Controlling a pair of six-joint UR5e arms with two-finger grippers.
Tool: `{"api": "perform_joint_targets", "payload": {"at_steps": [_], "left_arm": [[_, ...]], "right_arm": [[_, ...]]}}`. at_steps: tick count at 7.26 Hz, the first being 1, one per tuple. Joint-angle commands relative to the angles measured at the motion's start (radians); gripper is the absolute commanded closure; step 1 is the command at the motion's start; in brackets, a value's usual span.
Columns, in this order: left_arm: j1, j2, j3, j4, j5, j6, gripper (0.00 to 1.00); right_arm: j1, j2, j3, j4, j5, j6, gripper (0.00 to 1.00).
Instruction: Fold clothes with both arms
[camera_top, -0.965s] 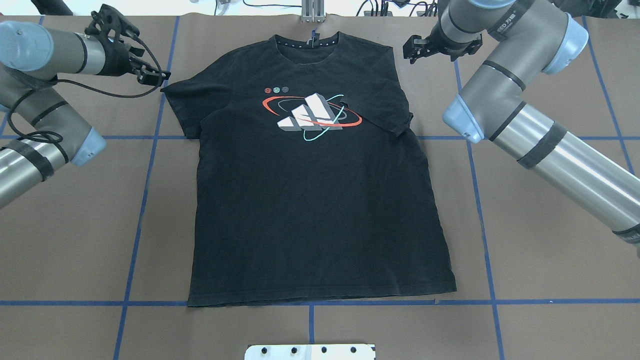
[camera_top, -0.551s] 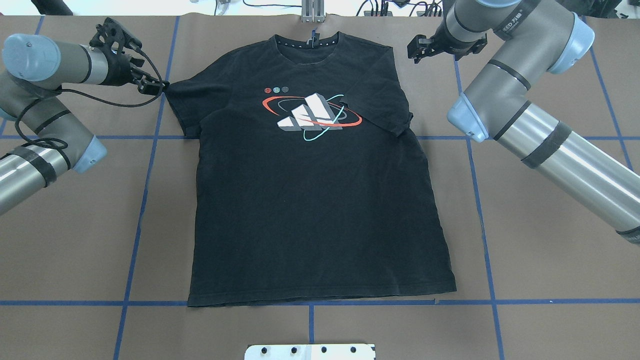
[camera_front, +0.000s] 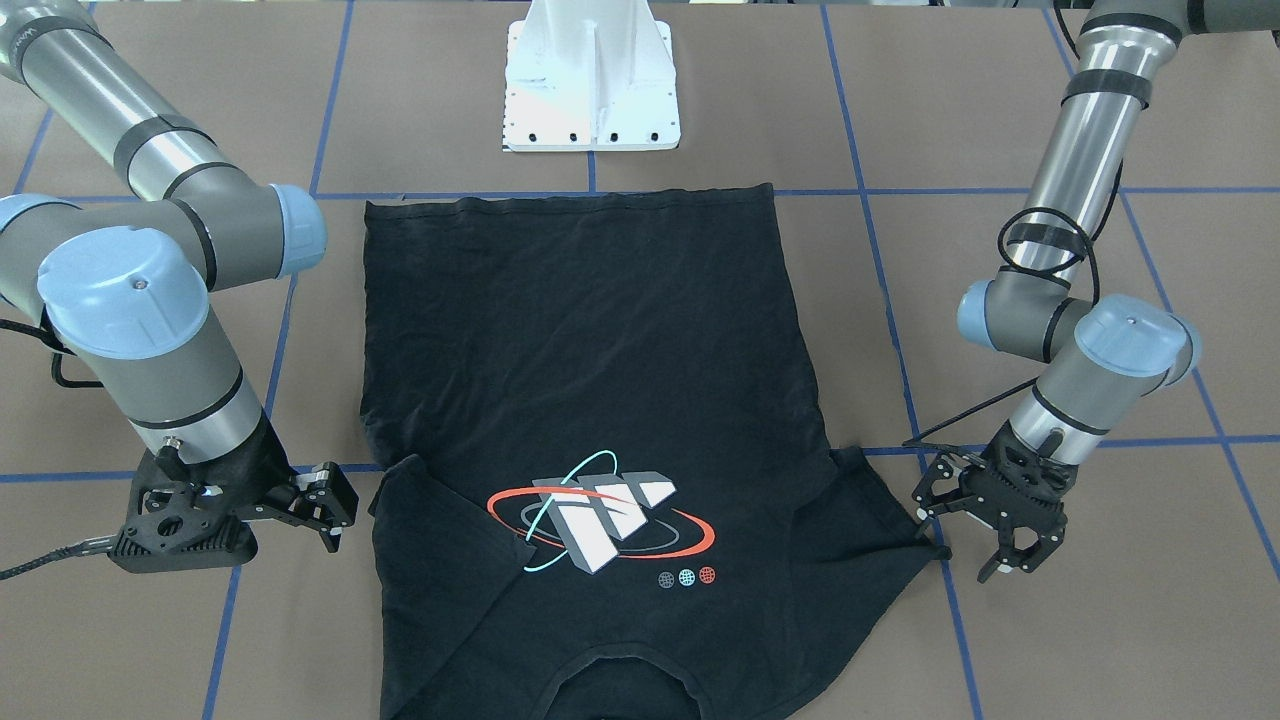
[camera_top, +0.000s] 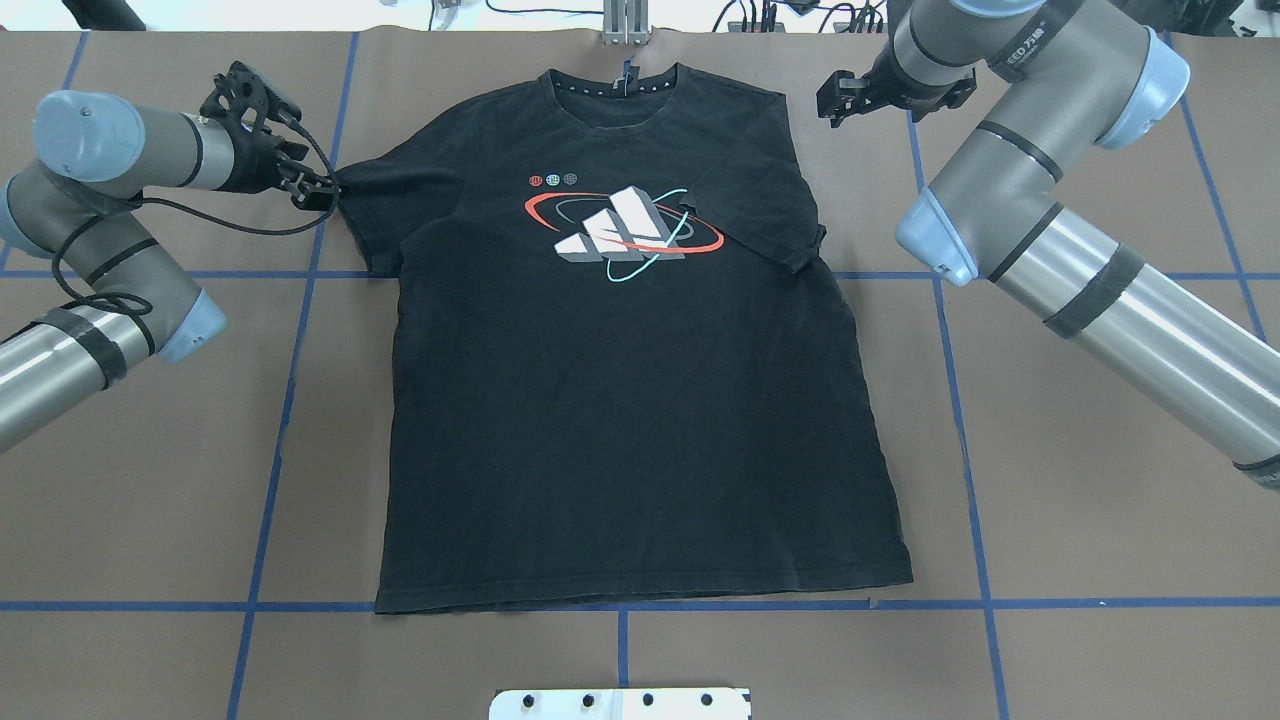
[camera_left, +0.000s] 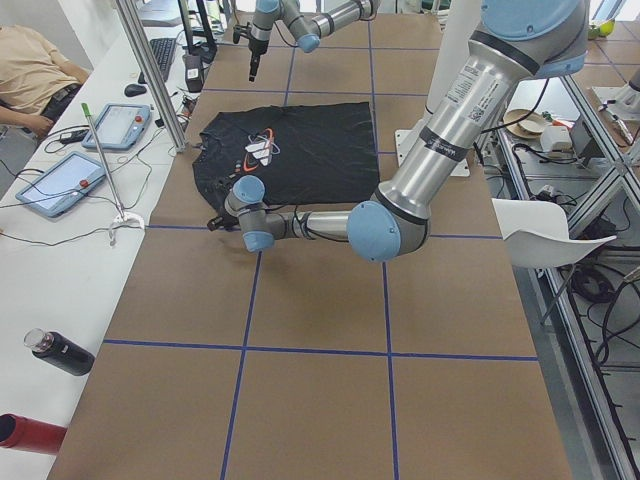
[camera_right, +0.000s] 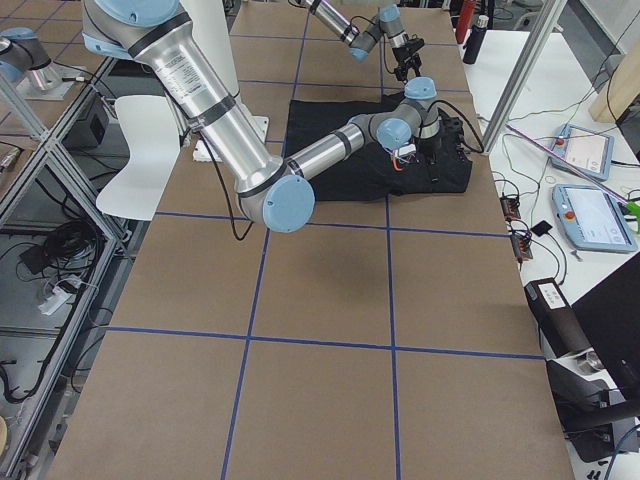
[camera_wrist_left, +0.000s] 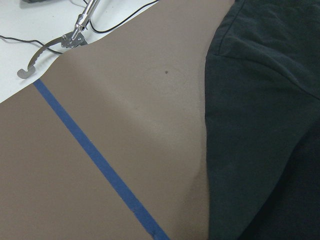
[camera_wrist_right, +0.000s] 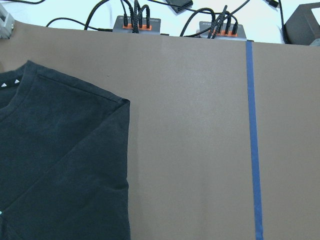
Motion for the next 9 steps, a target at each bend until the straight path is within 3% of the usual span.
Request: {"api": "perform_joint_targets", "payload": {"at_steps": [1, 3, 6, 8, 9], "left_arm": [[0.012, 0.001, 0.000, 0.000, -0.002, 0.000, 0.33], [0.012, 0.004, -0.001, 0.000, -0.004, 0.000, 0.70], [0.007, 0.010, -0.006, 0.003, -0.001, 0.000, 0.85], [0.004, 0.020, -0.032, 0.011, -0.001, -0.002, 0.89], [0.003, 0.038, -0.079, 0.029, -0.001, -0.003, 1.00]], "right_arm": [[0.000, 0.000, 0.000, 0.000, -0.001, 0.004, 0.00], [-0.002, 0.003, 0.000, 0.001, -0.001, 0.011, 0.00], [-0.002, 0.004, 0.001, 0.001, -0.001, 0.011, 0.00], [-0.002, 0.004, 0.001, 0.001, -0.001, 0.013, 0.00], [-0.002, 0.004, 0.001, 0.001, -0.001, 0.013, 0.00]]}}
